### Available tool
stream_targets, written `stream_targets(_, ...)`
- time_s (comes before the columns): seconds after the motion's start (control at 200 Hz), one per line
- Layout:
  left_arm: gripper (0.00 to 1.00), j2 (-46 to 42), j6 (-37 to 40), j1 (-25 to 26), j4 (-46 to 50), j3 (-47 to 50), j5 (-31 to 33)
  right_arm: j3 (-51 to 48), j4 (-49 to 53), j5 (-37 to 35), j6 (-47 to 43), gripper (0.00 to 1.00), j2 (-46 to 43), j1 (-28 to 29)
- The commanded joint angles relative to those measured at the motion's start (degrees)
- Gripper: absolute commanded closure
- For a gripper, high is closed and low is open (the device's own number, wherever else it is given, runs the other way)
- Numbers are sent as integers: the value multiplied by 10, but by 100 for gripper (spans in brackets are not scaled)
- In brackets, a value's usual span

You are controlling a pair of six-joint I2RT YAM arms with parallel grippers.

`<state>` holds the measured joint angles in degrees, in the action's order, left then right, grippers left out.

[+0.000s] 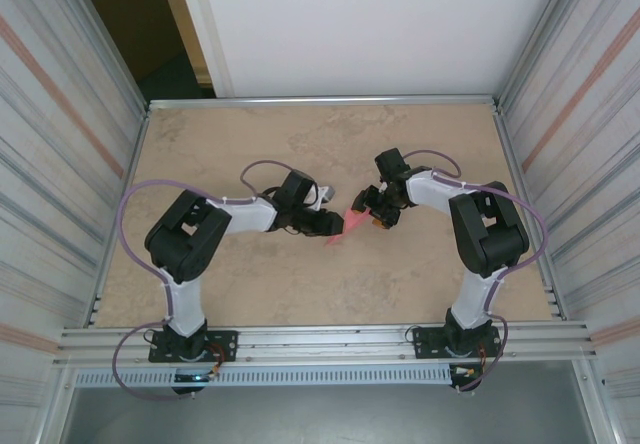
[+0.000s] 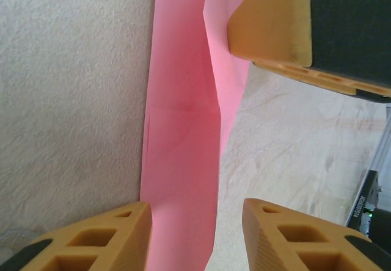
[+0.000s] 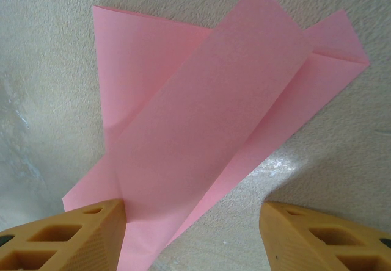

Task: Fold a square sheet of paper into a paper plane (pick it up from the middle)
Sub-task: Fold the wing for the fifth time at the center of the table.

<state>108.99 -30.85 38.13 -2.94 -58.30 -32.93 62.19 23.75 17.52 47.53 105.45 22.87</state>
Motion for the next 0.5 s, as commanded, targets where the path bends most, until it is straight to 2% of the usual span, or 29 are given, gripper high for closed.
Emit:
stream_targets(0.0, 57, 11, 29, 5, 35, -21, 22, -23, -34, -38, 1, 39, 73, 14)
stream_targets(0.261, 60, 36, 40, 7, 47, -22, 25, -23, -31, -38, 3, 39, 77, 13)
stream_targets(0.496, 69, 47, 45, 7, 65, -22, 38, -24, -29, -39, 5, 39, 82, 12)
